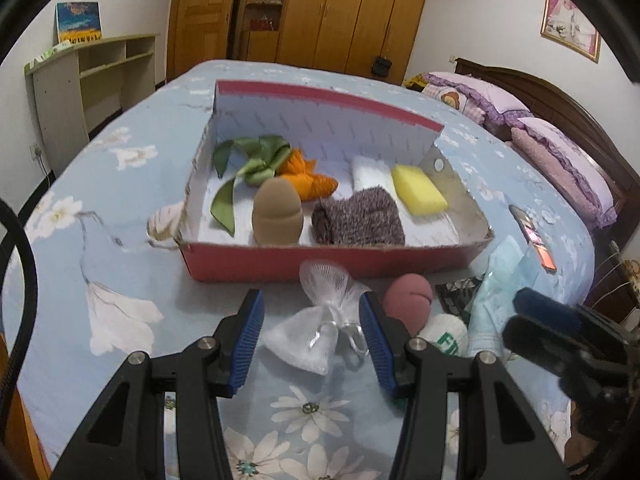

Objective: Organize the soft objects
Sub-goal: 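Withdraw both tools from the box toward the remaining items, then grasp the white mesh pouch with the left tool while the right tool grasps the blue face mask, then carry the pouch and face mask into the box and open both tools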

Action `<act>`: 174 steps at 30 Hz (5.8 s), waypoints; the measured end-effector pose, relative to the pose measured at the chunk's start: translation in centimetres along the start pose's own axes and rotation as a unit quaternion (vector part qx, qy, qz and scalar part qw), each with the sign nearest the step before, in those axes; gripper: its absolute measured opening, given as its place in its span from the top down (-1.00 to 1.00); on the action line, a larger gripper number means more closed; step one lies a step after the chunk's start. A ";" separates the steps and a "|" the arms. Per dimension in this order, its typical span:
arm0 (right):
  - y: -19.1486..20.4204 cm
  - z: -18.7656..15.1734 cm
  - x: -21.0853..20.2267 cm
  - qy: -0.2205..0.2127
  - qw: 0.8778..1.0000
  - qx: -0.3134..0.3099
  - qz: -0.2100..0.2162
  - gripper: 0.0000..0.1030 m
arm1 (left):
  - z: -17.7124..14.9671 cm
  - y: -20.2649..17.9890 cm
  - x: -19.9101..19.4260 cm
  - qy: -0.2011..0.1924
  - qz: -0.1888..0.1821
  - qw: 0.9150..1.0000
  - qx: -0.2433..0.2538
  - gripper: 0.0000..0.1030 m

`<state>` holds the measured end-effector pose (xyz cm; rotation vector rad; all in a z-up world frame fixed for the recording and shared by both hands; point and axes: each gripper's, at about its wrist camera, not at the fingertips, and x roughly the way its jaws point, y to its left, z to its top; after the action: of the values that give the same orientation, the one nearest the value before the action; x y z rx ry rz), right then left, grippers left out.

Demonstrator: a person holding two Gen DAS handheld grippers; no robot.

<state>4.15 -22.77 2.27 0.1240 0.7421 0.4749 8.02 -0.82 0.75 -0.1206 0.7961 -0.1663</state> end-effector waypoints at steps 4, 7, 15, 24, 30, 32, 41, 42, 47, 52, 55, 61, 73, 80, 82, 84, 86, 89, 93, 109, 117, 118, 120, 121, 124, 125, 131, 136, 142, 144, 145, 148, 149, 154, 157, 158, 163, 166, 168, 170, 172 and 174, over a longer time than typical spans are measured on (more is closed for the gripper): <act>-0.5 -0.3 -0.3 -0.001 1.000 0.002 0.005 0.06 | -0.3 -0.1 0.9 0.009 -0.013 1.000 -0.005 -0.01; -0.9 -0.5 -0.4 0.000 1.000 0.005 0.008 0.06 | -0.4 -0.5 1.8 0.019 -0.016 1.000 -0.004 -0.01; -1.5 -0.8 -0.2 0.015 1.000 0.007 0.010 0.06 | -0.8 -1.2 3.1 0.021 -0.006 1.000 -0.002 -0.01; -2.9 -1.6 -1.5 0.035 0.999 0.028 0.014 0.06 | -1.1 -2.1 3.9 0.022 -0.001 1.000 0.002 -0.01; -4.2 -2.8 -2.6 0.046 0.998 0.036 -0.002 0.06 | -1.1 -2.1 4.2 0.018 0.003 1.000 0.002 0.01; -4.9 -3.1 -2.6 0.045 0.998 0.048 -0.006 0.06 | -1.2 -2.1 4.0 0.017 0.005 1.000 0.003 0.24; -7.1 -2.8 -1.5 0.049 0.994 0.093 -0.026 0.06 | -2.1 -0.6 1.7 0.003 0.011 1.000 -0.013 0.42; -7.3 -2.7 -1.2 0.053 0.993 0.097 -0.029 0.06 | -2.2 -0.3 1.5 0.001 0.011 1.000 -0.016 0.42; -7.3 -1.8 -0.8 0.043 0.994 0.095 -0.039 0.06 | -2.8 0.8 1.1 0.003 0.012 1.000 -0.028 0.42; -7.3 -1.0 -1.1 0.031 0.994 0.081 -0.064 -0.16 | -3.0 1.2 1.4 0.006 0.006 0.999 -0.034 0.42; -7.3 -0.7 -0.9 0.027 0.994 0.069 -0.074 -0.23 | -3.1 1.2 1.5 0.006 0.005 0.999 -0.033 0.42; -7.2 -0.4 1.3 0.044 0.994 0.058 -0.081 -0.23 | -3.3 1.3 1.6 0.006 0.002 0.999 -0.033 0.41; -5.7 -1.3 2.4 0.022 0.996 0.043 -0.071 0.28 | -3.5 1.2 1.7 0.007 0.004 1.000 -0.030 0.41; -5.9 -1.8 1.6 0.002 0.997 0.057 -0.051 0.42 | -3.5 1.2 1.7 0.007 0.006 1.000 -0.028 0.41; -5.9 -2.0 1.3 -0.005 0.997 0.061 -0.044 0.43 | -3.4 1.1 1.6 0.007 0.007 1.000 -0.027 0.41; -5.8 -1.9 1.0 -0.013 0.997 0.060 -0.040 0.44 | -3.4 1.2 1.4 0.006 0.007 1.000 -0.027 0.41; -5.7 -1.9 0.7 -0.021 0.997 0.060 -0.035 0.45 | -3.3 1.2 1.3 0.005 0.008 1.000 -0.027 0.41; -5.3 -1.7 0.0 -0.037 0.997 0.057 -0.028 0.45 | -3.2 1.2 1.0 0.003 0.008 1.000 -0.026 0.41; -5.1 -1.5 -0.9 -0.054 0.997 0.057 -0.026 0.45 | -3.2 1.2 0.4 0.000 0.007 1.000 -0.028 0.42; -5.4 0.2 -2.9 -0.074 0.995 0.059 -0.017 0.45 | -0.8 -0.2 -2.3 -0.030 -0.007 0.999 -0.011 0.42; -5.6 1.9 -2.3 -0.071 0.996 0.049 -0.010 0.45 | 1.6 0.1 -2.0 -0.040 -0.002 0.999 -0.004 0.42; -5.6 2.1 -2.2 -0.070 0.996 0.049 -0.010 0.45 | 2.0 0.2 -1.9 -0.043 0.000 0.999 -0.004 0.42; -5.8 2.3 -1.9 -0.068 0.996 0.049 -0.009 0.45 | 2.7 0.4 -1.7 -0.048 0.004 0.999 -0.003 0.42; -5.9 2.5 -1.7 -0.066 0.997 0.049 -0.008 0.45 | 3.0 0.4 -1.6 -0.050 0.006 0.999 -0.002 0.42; -6.2 2.9 -1.2 -0.060 0.997 0.052 -0.005 0.45 | 4.2 0.8 -1.0 -0.054 0.015 0.998 0.001 0.42; -6.2 3.1 -1.1 -0.059 0.997 0.051 -0.006 0.45 | 4.5 0.8 -0.8 -0.055 0.015 0.998 0.000 0.42; -6.3 3.9 -0.4 -0.055 0.998 0.042 -0.011 0.45 | 6.5 1.1 0.6 -0.063 0.023 0.998 0.009 0.42; -6.3 4.6 0.1 -0.055 0.998 0.038 -0.012 0.45 | 8.1 1.1 2.1 -0.064 0.030 0.997 0.021 0.42; -6.3 4.9 0.6 -0.051 0.998 0.038 -0.013 0.45 | 9.8 1.2 3.5 -0.068 0.028 0.997 0.025 0.41; -6.4 5.0 0.8 -0.050 0.998 0.037 -0.014 0.45 | 10.3 1.1 3.9 -0.067 0.033 0.997 0.031 0.41; -6.4 5.0 0.9 -0.049 0.998 0.038 -0.015 0.45 | 10.6 1.1 4.2 -0.068 0.035 0.997 0.035 0.41; -6.7 5.1 1.1 -0.048 0.998 0.043 -0.014 0.45 | 11.1 1.1 5.2 -0.061 0.038 0.997 0.038 0.41; -6.8 5.0 1.2 -0.048 0.998 0.045 -0.013 0.45 | 11.3 1.1 5.7 -0.057 0.038 0.997 0.037 0.41; -7.4 4.8 1.6 -0.043 0.998 0.053 -0.012 0.45 | 11.4 1.5 7.8 -0.042 0.041 0.998 0.032 0.41; -7.7 4.8 1.8 -0.042 0.997 0.056 -0.012 0.45 | 11.3 1.8 8.4 -0.036 0.049 0.998 0.025 0.17; -7.8 4.8 1.8 -0.042 0.997 0.057 -0.011 0.45 | 11.2 1.8 8.5 -0.037 0.053 0.998 0.024 0.06; -7.8 5.0 2.0 -0.041 0.998 0.055 -0.014 0.45 | 10.7 1.9 8.7 -0.045 0.072 0.996 0.023 -0.36; -7.7 5.3 2.2 -0.041 0.998 0.049 -0.017 0.45 | 10.5 2.1 8.9 -0.042 0.071 0.996 0.017 -0.42; -7.6 5.8 2.3 -0.044 0.998 0.043 -0.021 0.45 | 10.3 2.4 9.2 -0.037 0.069 0.997 0.009 -0.45; -7.5 6.3 2.5 -0.047 0.998 0.036 -0.022 0.45 | 10.1 2.6 9.4 -0.035 0.069 0.997 0.004 -0.46; -7.3 6.9 2.9 -0.050 0.998 0.028 -0.025 0.45 | 10.0 2.6 9.3 -0.039 0.070 0.997 0.007 -0.46; -7.1 7.4 3.4 -0.048 0.998 0.019 -0.026 0.45 | 10.0 2.5 9.4 -0.043 0.076 0.996 0.010 -0.48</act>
<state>13.97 -27.11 3.61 0.1625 0.6587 0.4021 21.90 0.25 0.72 -0.0475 0.7151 -0.0260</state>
